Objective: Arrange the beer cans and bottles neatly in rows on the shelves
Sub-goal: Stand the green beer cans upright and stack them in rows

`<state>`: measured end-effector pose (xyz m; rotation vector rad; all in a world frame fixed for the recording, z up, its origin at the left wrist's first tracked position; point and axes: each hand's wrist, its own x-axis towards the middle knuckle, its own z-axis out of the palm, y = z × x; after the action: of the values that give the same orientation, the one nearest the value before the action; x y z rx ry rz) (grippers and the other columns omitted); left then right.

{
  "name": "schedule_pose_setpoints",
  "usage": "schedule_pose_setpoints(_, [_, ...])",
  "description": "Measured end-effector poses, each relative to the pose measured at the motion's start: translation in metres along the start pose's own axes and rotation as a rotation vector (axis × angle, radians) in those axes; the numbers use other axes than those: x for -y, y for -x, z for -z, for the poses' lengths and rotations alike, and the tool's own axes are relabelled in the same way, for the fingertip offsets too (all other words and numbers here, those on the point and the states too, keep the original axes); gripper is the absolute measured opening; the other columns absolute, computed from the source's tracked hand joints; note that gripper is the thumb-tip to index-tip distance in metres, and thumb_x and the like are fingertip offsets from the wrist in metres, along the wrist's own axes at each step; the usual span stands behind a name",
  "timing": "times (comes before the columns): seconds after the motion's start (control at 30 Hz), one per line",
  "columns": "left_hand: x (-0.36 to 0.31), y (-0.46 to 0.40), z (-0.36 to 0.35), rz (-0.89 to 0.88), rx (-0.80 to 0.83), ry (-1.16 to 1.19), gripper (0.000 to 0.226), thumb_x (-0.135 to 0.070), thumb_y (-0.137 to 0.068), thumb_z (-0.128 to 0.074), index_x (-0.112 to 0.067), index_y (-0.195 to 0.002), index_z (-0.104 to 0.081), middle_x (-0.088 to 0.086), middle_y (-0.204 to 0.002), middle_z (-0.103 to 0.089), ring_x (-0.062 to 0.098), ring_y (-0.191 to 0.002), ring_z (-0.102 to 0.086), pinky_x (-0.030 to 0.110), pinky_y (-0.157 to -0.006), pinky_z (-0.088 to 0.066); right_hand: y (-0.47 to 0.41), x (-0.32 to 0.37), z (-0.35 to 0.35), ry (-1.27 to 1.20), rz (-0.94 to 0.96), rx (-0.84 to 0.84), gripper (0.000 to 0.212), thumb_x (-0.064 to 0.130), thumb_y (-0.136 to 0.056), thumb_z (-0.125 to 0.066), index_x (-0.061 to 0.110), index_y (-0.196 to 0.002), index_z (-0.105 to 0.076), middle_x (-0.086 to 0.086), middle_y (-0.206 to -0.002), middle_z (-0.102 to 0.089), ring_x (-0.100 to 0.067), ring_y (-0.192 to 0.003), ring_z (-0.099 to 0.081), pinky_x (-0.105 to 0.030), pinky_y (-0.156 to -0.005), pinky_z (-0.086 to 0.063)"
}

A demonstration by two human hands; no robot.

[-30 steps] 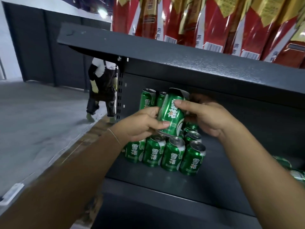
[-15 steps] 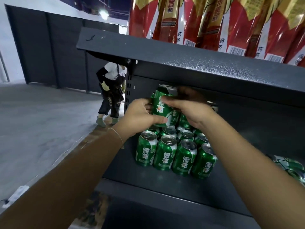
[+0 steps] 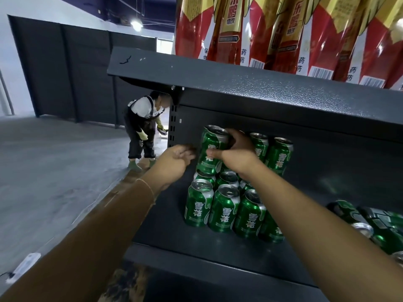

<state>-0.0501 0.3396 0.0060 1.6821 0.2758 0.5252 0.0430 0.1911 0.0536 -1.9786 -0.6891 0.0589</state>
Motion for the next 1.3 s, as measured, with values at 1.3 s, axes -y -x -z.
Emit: schedule_pose_setpoints(1.3, [0.008, 0.009, -0.008, 0.089, 0.076, -0.099, 0.063, 0.018, -0.08, -0.044, -0.005, -0.139, -0.045, 0.01, -0.135, -0.052, 0.025, -0.125, -0.052, 0.047, -0.105, -0.044, -0.007, -0.02, -0.02, 0.031, 0.04, -0.006, 0.087, 0.031, -0.082, -0.08, 0.023, -0.154, -0.03, 0.0, -0.151, -0.046, -0.022, -0.137, -0.045, -0.034, -0.109, -0.042])
